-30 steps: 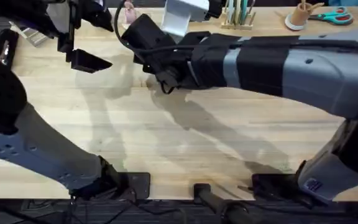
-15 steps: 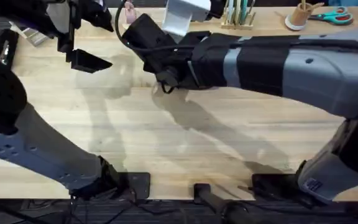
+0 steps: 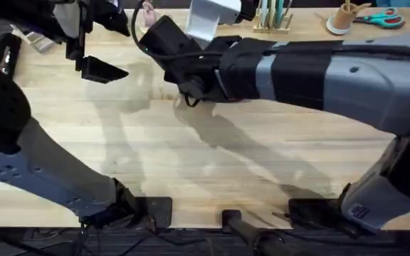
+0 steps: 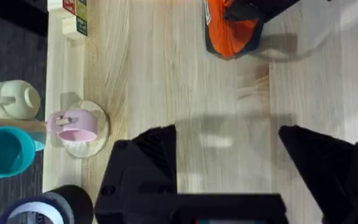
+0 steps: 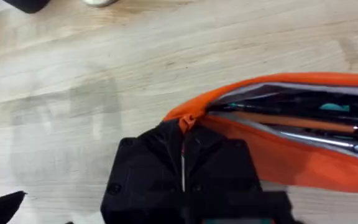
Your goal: Unzip the bag, pick up the pens from the table one at a time and place them inside, then zip the bag closed.
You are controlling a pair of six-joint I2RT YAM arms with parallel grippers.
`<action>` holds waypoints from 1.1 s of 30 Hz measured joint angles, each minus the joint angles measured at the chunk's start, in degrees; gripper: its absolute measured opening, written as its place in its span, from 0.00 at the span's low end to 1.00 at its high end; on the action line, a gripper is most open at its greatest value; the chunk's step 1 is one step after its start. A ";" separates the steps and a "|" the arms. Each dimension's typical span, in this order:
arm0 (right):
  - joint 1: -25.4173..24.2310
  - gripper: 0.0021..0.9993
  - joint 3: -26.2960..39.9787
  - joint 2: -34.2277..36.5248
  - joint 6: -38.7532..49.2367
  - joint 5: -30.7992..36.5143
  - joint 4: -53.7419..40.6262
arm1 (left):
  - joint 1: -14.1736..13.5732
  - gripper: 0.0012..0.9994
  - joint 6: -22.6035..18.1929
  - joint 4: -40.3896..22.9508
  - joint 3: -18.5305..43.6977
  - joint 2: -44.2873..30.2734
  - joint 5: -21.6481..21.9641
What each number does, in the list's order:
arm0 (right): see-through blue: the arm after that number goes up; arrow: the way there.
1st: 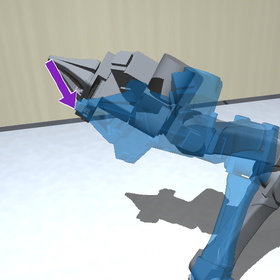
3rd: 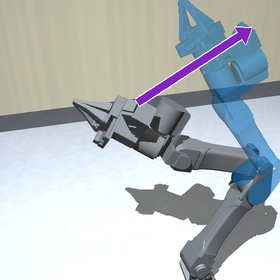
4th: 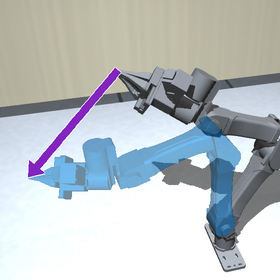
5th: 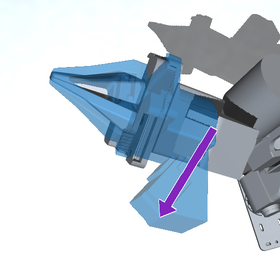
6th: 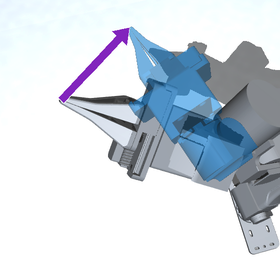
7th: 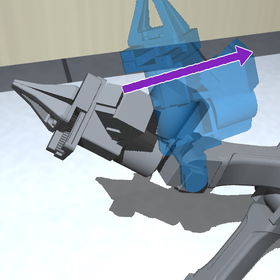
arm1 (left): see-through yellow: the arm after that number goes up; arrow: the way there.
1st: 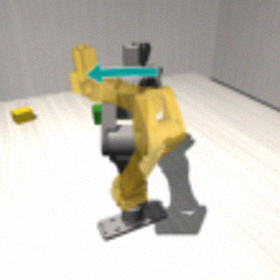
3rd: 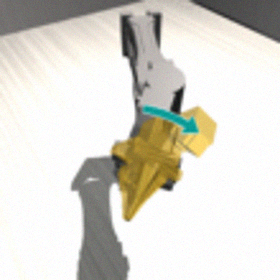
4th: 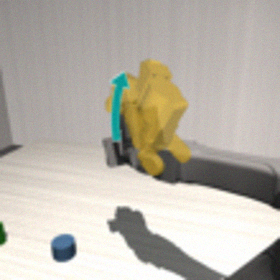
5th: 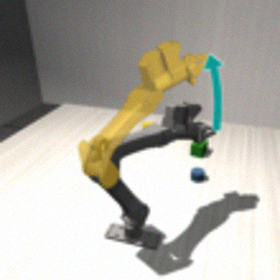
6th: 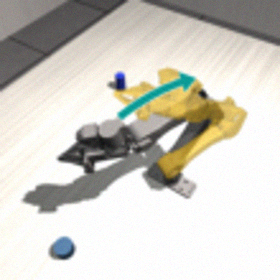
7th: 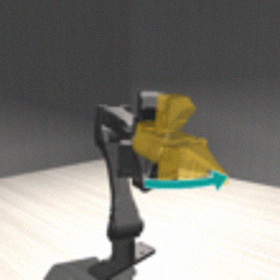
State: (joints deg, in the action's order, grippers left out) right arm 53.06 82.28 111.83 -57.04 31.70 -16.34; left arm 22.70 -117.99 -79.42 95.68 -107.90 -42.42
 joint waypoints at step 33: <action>-0.48 0.03 -0.50 -6.88 0.04 -8.20 -1.77 | -0.07 0.99 0.00 -6.69 0.00 0.00 -6.51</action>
State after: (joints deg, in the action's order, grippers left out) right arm 52.58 81.78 104.95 -56.99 23.51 -18.11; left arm 22.63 -117.99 -86.11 95.68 -107.90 -48.93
